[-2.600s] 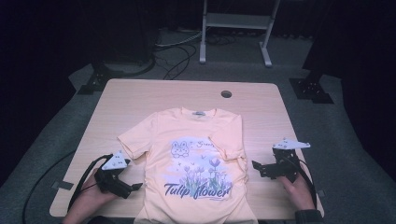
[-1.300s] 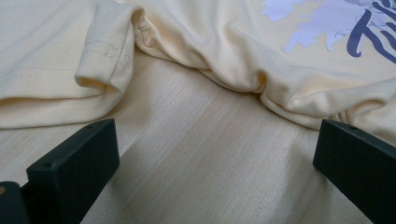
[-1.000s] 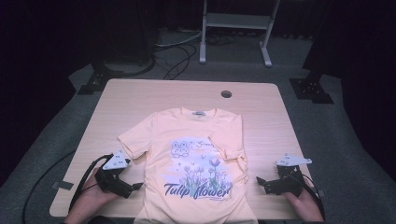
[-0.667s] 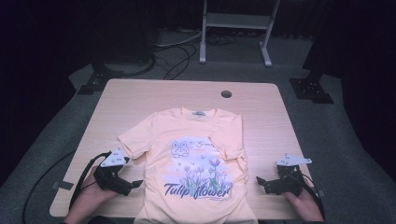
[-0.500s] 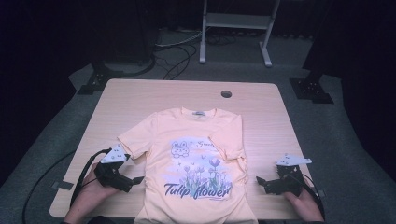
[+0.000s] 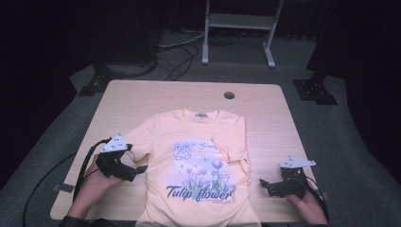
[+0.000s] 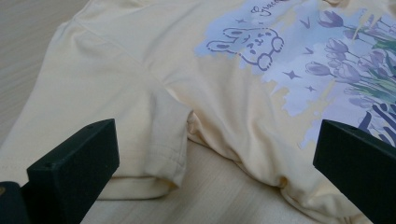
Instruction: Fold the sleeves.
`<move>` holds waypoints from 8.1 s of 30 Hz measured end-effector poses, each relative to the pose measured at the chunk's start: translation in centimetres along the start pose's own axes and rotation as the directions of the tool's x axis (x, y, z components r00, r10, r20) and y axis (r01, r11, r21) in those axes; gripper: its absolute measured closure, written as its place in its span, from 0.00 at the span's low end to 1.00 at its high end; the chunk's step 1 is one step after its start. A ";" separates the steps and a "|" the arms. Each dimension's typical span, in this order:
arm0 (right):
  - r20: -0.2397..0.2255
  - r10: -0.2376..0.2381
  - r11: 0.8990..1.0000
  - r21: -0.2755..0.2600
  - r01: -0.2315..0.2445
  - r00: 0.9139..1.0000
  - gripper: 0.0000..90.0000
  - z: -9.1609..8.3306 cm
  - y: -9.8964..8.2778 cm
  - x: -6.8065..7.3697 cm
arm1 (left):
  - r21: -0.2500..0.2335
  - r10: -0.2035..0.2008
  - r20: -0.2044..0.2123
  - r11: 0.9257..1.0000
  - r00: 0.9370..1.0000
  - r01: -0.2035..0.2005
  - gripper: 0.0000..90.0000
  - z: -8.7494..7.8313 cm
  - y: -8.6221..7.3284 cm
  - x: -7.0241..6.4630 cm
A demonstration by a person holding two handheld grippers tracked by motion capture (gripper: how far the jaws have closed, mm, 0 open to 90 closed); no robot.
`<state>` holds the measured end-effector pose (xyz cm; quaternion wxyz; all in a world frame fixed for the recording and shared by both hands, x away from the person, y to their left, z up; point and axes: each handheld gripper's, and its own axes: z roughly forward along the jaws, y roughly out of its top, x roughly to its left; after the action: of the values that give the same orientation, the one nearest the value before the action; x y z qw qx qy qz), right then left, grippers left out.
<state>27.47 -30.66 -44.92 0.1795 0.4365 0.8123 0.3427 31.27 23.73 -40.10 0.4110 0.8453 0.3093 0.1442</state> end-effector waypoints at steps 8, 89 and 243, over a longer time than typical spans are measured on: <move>0.004 0.005 1.000 0.000 -0.005 1.000 0.00 0.0 0.0 0.0 | 0.003 0.009 -0.007 1.000 1.000 -0.009 0.00 0.2 0.9 0.4; 0.017 0.019 1.000 0.001 -0.019 1.000 0.00 0.0 0.0 0.0 | 0.047 -0.133 -0.094 0.989 0.987 0.138 0.05 1.9 3.4 11.4; 0.014 0.014 1.000 0.000 -0.014 1.000 0.00 0.0 0.0 0.0 | -0.050 -0.026 0.160 0.998 0.987 0.034 0.98 10.1 9.2 4.7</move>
<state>27.48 -30.69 -44.92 0.1826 0.4446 0.8080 0.3409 43.60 16.26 -39.19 0.4586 0.8384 0.2842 0.0781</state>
